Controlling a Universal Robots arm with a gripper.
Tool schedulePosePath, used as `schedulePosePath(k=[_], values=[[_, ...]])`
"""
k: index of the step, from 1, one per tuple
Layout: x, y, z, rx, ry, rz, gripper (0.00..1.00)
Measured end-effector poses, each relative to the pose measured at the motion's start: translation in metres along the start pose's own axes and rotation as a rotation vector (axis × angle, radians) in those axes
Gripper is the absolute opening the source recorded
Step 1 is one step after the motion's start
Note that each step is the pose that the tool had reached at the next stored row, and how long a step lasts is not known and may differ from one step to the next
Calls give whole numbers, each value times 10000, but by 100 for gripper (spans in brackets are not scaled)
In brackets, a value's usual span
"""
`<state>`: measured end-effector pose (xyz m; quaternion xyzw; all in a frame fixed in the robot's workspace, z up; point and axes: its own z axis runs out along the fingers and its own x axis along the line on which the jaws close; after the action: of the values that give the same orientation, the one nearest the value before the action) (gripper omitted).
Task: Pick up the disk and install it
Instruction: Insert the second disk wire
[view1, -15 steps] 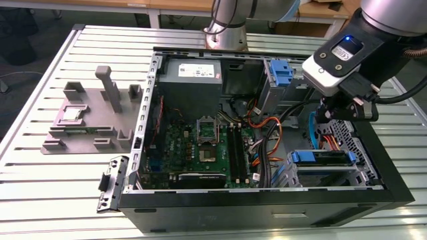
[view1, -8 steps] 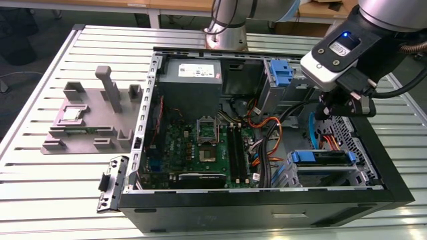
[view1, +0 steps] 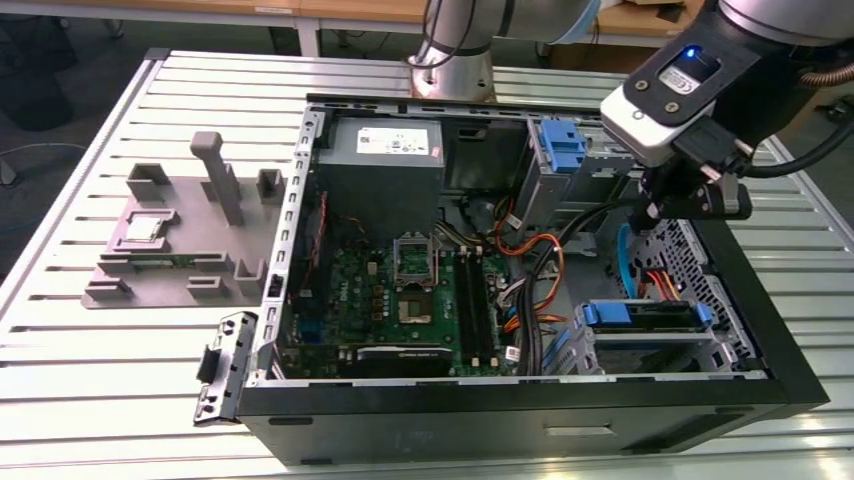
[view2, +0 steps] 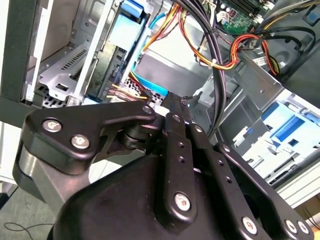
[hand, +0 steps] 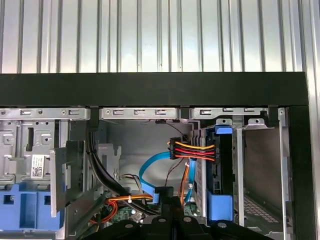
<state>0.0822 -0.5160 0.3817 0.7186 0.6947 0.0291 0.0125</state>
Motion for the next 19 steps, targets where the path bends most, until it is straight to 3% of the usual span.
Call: schedulePosePath(k=[7,11,15,17,19], values=[[97,3,2,-3,-39,66,10],[124,4,3,-9,-203,62,10],[154,3,5,-11,-242,70,10],[169,3,6,-15,-346,70,11],[179,3,6,-20,-495,64,23]])
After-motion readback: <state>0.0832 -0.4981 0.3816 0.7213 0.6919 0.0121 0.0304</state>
